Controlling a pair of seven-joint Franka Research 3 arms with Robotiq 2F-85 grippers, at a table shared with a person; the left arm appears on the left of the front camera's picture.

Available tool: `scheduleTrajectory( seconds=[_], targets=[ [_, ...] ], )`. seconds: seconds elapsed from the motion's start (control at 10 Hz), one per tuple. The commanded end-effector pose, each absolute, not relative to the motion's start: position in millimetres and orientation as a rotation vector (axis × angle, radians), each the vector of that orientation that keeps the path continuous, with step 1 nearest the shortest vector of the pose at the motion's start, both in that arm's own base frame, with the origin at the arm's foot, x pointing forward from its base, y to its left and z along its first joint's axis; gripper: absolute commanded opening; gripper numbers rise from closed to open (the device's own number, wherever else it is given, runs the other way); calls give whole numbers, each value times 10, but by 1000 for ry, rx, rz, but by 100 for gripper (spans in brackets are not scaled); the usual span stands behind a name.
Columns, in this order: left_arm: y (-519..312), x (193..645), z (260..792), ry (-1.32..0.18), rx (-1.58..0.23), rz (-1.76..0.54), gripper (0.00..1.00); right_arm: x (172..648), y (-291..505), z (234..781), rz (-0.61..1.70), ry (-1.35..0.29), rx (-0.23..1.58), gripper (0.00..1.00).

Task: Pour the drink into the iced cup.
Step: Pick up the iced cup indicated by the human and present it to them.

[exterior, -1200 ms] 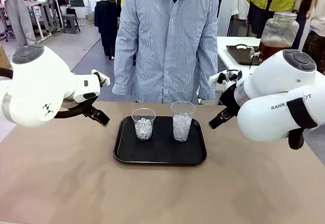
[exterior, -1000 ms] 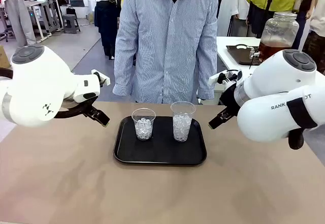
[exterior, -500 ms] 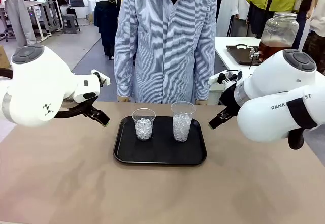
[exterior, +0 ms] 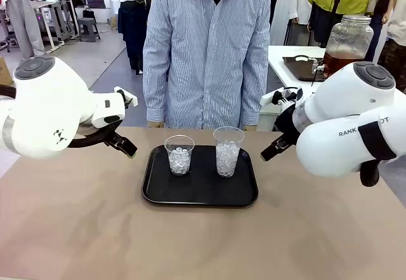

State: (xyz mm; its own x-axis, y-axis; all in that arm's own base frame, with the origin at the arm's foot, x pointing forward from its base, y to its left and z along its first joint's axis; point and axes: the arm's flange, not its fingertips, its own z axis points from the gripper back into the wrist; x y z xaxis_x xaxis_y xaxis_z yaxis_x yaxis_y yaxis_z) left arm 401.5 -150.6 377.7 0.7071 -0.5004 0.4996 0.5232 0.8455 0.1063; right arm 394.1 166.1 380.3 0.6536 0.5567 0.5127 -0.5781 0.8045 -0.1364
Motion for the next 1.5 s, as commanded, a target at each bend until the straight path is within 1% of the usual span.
scheduleTrajectory(
  seconds=[0.0,0.2,0.5,0.8,1.0,1.2,1.3,1.4],
  targets=[
    [-1466,3983,4030,-573,-95,-549,100,3997,1550,4082,601,-544,174,100],
    [-1371,3955,4361,-626,-182,-529,100,4013,1393,4374,576,-531,320,100],
    [-1199,4120,4591,-600,-350,-431,100,4029,1188,4661,500,-508,499,100],
    [-995,4376,4532,-496,-571,-394,100,4146,948,4683,396,-438,729,100],
    [-903,4455,4431,-492,-651,-353,100,4248,828,4579,371,-403,857,100],
    [-870,4484,4337,-482,-690,-332,100,4325,795,4487,374,-386,903,100],
    [-873,4468,4339,-496,-676,-367,100,4333,825,4489,392,-398,873,100],
    [-847,4382,4397,-482,-677,-321,100,4295,864,4504,447,-442,819,100]
  ],
)
